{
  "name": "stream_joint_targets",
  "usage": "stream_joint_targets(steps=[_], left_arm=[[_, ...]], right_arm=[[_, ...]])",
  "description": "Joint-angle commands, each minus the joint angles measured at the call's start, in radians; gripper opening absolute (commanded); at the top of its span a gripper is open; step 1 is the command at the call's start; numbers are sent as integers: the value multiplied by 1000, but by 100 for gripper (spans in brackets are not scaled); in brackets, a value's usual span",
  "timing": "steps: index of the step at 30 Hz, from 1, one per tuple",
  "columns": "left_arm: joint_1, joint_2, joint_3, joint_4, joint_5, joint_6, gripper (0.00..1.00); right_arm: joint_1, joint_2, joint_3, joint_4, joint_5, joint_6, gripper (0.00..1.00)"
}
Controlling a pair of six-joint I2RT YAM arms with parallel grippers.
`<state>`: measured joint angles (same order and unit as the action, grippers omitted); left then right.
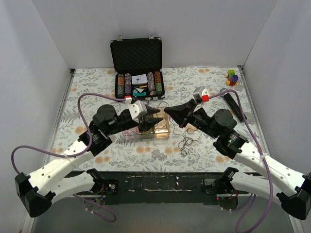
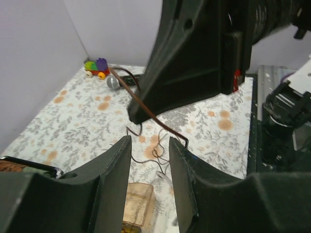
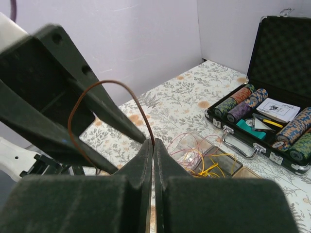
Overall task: Untangle the cables
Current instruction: Untie the cable.
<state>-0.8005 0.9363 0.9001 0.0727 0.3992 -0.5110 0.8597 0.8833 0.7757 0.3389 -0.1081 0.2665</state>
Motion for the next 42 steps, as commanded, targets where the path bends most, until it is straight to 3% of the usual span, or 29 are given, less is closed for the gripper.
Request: stream_joint_targets(steps=[1, 6, 9, 13, 16, 21, 26, 29, 31, 35, 36, 39, 42], left_arm=[[0, 6, -61, -8, 106, -9, 36], [0, 22, -122, 108, 29, -4, 38], [0, 51, -122, 166, 15, -18, 55], [0, 87, -98, 232, 24, -64, 63], [-2, 102, -72, 204, 72, -60, 77], [0, 88, -75, 242, 93, -50, 80], [0, 124, -50, 321, 58, -103, 73], [1, 156, -14, 291, 93, -119, 68], [1, 165, -6, 285, 134, -123, 54], [1, 173, 17, 263, 132, -158, 1], [1, 173, 34, 245, 127, -161, 0], [9, 167, 75, 194, 104, -187, 0], [24, 167, 132, 159, 112, -196, 0]], right_arm=[[4, -11, 74, 31, -22, 14, 1], [4, 2, 86, 54, -67, 53, 1], [4, 8, 91, 75, -87, 74, 1], [4, 16, 103, 94, -117, 94, 1], [4, 11, 112, 97, -113, 97, 1], [4, 6, 125, 98, -125, 122, 1], [4, 13, 117, 123, -145, 180, 1], [4, 6, 105, 140, -147, 188, 1], [4, 2, 108, 141, -143, 189, 1], [4, -12, 111, 106, -116, 177, 1], [4, -14, 109, 86, -96, 168, 1], [4, -32, 102, -23, -10, 128, 45], [2, -67, 62, -147, 94, 86, 64]])
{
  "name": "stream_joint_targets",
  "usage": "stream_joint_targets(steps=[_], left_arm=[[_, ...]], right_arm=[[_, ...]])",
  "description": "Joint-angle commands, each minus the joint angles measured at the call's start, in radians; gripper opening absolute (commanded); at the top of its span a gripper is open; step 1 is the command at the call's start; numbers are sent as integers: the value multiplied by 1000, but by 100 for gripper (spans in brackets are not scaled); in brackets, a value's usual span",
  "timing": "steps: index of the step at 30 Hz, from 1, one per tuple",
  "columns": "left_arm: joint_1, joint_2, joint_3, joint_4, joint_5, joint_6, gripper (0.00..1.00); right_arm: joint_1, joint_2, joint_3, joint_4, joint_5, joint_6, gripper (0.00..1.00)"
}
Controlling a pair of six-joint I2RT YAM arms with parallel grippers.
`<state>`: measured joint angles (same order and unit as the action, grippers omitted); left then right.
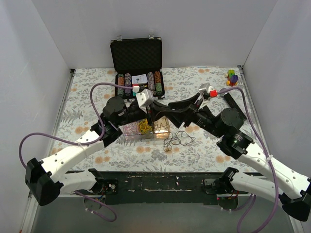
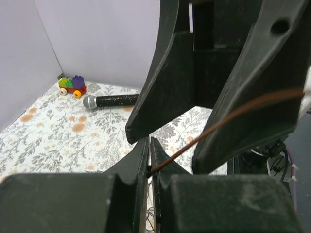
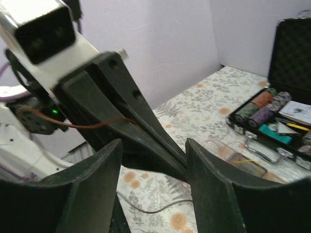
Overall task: Untangle the cables
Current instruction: Untie the cable.
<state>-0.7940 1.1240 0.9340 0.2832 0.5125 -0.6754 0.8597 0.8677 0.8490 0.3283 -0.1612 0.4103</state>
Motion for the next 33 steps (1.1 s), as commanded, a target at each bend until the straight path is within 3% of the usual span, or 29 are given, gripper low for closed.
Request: stream_joint_targets(steps=[1, 2, 4, 8, 14, 20, 24, 28, 33], left_arm=[[21, -23, 118, -59, -3, -36, 0], [24, -18, 143, -64, -2, -39, 0], [26, -13, 189, -78, 11, -39, 0], [26, 5, 259, -98, 49, -42, 0], [26, 39, 342, -104, 93, -53, 0], [26, 82, 440, -102, 116, -75, 0], [26, 103, 506, -104, 124, -82, 0], [26, 132, 594, -105, 118, -99, 0], [26, 161, 712, -116, 109, -102, 0]], right_arm=[[2, -73, -40, -159, 156, -65, 68], [2, -90, -71, -176, 199, -73, 77], [2, -125, -132, -215, 239, -64, 82], [2, -196, -244, -219, 244, -48, 85], [2, -179, -315, -163, 169, -77, 88], [2, -72, -308, -20, 57, -85, 88], [2, -3, -326, 61, 103, -59, 89], [2, 28, -378, 169, 185, -21, 83], [2, 79, -384, 209, 224, -10, 54]])
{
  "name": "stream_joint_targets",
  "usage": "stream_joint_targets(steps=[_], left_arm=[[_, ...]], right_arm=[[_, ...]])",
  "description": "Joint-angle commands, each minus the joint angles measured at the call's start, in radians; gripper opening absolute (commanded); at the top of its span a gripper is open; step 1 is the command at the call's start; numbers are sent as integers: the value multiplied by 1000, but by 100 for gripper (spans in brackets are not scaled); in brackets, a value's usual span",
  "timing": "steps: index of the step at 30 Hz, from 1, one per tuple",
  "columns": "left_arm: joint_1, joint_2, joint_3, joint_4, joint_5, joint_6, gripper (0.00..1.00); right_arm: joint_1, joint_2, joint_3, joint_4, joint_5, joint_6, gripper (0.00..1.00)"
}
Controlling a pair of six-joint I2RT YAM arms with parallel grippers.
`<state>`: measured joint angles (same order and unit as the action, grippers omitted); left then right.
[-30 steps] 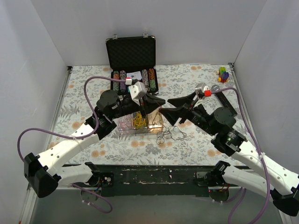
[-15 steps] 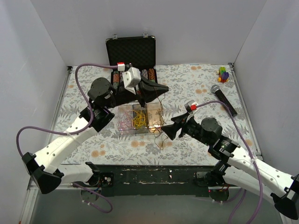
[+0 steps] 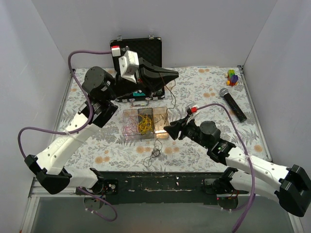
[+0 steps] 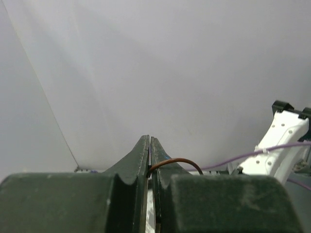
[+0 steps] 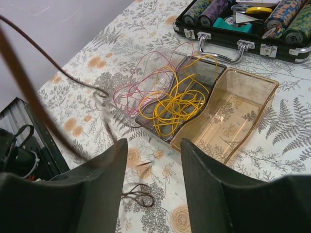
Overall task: Untangle the cables
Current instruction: Untie the cable.
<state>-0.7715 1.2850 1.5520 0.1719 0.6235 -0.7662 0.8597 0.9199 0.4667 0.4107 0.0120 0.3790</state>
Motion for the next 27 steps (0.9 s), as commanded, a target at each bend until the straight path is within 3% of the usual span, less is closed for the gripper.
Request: stream_joint_targets(steps=[1, 6, 8, 13, 22, 27], left_arm=[[3, 5, 112, -9, -8, -10, 0], [3, 19, 187, -22, -42, 62, 0], [3, 20, 194, -8, -83, 97, 0], [3, 22, 174, 87, -227, 200, 0], [3, 99, 284, 166, -284, 278, 0], [3, 149, 345, 271, -402, 321, 0]], right_arm=[[2, 37, -2, 134, 39, 24, 53], [5, 60, -22, 148, -43, 55, 55], [6, 50, -25, 102, -17, 63, 60], [6, -87, -59, -4, 146, 40, 60], [6, -207, -79, -87, 140, 46, 59], [6, -217, -17, -136, 207, 51, 59]])
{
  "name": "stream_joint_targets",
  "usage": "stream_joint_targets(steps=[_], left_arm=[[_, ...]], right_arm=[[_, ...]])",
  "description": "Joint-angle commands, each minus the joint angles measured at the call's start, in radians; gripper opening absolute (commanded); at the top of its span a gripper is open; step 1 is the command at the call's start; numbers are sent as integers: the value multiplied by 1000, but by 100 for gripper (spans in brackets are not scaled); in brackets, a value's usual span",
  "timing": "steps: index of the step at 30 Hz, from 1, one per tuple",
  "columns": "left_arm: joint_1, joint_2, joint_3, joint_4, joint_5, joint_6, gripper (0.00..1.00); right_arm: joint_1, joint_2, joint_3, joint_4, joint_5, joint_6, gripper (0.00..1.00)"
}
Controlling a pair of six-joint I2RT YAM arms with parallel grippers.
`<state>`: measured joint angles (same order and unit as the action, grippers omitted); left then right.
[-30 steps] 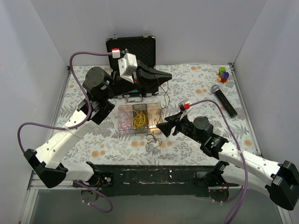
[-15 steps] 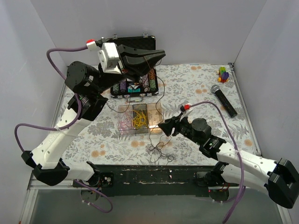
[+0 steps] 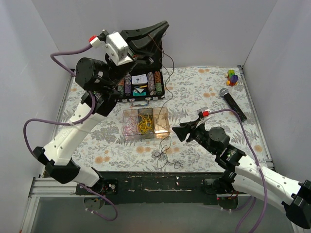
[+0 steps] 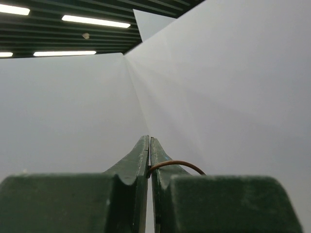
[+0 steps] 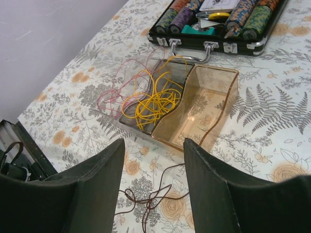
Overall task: Untangle the cables
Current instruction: Untie the cable, then place the cable in the bin.
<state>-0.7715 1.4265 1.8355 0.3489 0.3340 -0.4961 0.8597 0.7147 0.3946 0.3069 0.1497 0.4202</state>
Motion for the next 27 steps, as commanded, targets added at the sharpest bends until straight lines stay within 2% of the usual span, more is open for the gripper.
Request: stream_joint_targets(steps=[1, 5, 11, 15, 22, 27], left_arm=[[3, 8, 59, 102, -128, 69, 0], [3, -24, -42, 117, -150, 122, 0], [5, -83, -292, 205, -154, 172, 0], [24, -74, -370, 254, -177, 179, 0], [77, -23, -380, 312, -182, 163, 0], [80, 17, -283, 343, -155, 183, 0]], right_arm=[[6, -5, 70, -52, 98, 14, 59], [6, 5, 113, -110, 192, 17, 57], [6, 8, 132, -112, 209, 9, 57], [6, 12, 142, -124, 209, 2, 57], [6, 6, 142, -130, 206, -6, 57], [5, 8, 142, -117, 176, -14, 57]])
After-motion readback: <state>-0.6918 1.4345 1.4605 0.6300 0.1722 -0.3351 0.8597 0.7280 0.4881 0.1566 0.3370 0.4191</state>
